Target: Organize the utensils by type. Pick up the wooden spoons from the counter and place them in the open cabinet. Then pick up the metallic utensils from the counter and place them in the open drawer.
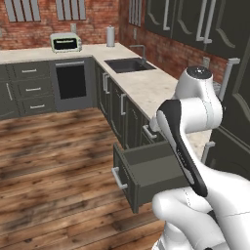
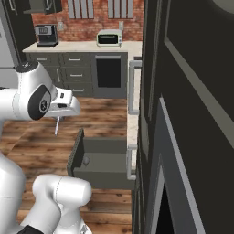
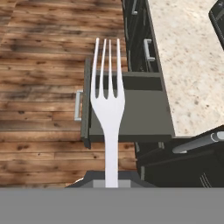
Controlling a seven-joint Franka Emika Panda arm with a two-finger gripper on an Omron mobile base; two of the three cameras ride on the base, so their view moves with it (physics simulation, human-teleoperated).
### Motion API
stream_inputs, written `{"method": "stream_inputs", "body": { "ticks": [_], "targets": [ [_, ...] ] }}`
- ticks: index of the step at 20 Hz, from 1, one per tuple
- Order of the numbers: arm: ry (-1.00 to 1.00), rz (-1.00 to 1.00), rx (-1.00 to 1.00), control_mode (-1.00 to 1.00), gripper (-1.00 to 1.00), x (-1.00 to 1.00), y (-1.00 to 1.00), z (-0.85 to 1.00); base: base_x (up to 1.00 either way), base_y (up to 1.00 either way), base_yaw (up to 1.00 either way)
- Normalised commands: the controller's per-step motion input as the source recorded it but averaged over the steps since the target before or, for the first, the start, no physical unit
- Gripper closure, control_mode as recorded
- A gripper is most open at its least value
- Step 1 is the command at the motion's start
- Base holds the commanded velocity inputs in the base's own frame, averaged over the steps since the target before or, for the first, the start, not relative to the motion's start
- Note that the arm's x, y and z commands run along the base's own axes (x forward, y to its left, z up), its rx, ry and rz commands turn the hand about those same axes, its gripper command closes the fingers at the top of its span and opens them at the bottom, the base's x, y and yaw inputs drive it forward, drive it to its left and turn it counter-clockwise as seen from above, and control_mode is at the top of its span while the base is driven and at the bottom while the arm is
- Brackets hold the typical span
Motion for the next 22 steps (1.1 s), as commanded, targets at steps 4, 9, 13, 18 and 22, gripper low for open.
{"method": "stream_inputs", "body": {
  "ticks": [4, 9, 13, 18, 22],
  "targets": [
    [0.0, 0.0, 0.0, -1.0, 1.0, 0.11, -0.02, -0.18, 0.0, 0.0, 0.0],
    [0.04, 0.0, 0.02, -1.0, 1.0, 0.23, -0.12, -0.47, 0.0, 0.0, 0.0],
    [0.04, 0.0, 0.0, -1.0, 1.0, 0.33, -0.06, -0.63, 0.0, 0.0, 0.0],
    [0.05, 0.0, -0.06, -1.0, 1.0, 0.63, -0.04, -0.79, 0.0, 0.0, 0.0],
    [0.06, 0.0, -0.05, -1.0, 1.0, 0.59, -0.22, -0.82, 0.0, 0.0, 0.0]
  ]
}}
